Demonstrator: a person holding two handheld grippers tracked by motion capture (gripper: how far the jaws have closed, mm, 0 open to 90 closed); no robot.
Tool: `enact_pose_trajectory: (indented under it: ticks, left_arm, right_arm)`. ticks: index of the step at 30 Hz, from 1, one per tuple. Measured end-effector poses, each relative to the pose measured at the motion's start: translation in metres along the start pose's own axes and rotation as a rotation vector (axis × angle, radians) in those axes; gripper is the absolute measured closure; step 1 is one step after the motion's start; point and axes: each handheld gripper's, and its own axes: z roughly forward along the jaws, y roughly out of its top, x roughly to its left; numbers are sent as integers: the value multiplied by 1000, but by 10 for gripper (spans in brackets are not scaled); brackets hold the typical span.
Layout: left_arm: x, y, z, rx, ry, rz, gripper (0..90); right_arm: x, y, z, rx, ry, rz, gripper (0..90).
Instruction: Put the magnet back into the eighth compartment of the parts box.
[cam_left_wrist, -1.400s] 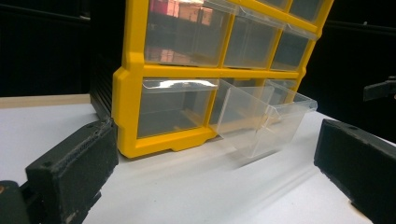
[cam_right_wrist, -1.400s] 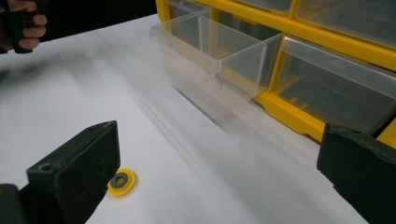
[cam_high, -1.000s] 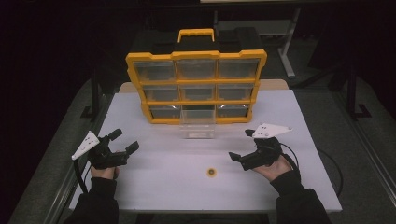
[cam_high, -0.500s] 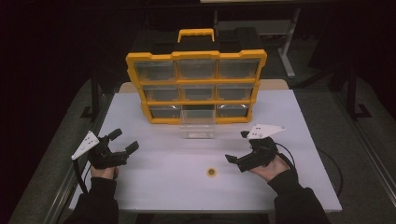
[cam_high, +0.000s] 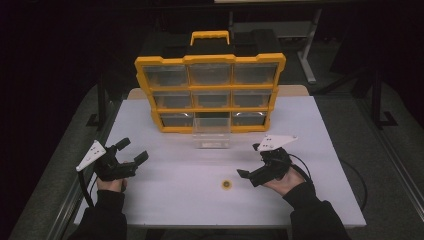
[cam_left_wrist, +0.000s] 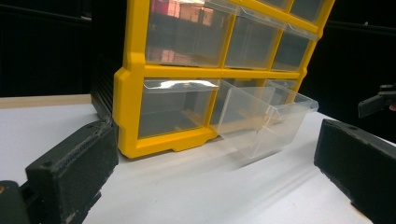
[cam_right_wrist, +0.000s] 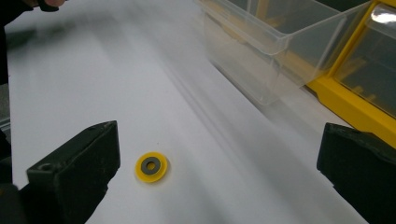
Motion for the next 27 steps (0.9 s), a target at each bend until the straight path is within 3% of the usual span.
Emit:
enact_pose_trajectory:
  ticks: [27]
  left_arm:
    - [0, 0, 0, 3, -5, -1, 0]
  right_arm:
    - [13, 6, 23, 113, 63, -45, 0]
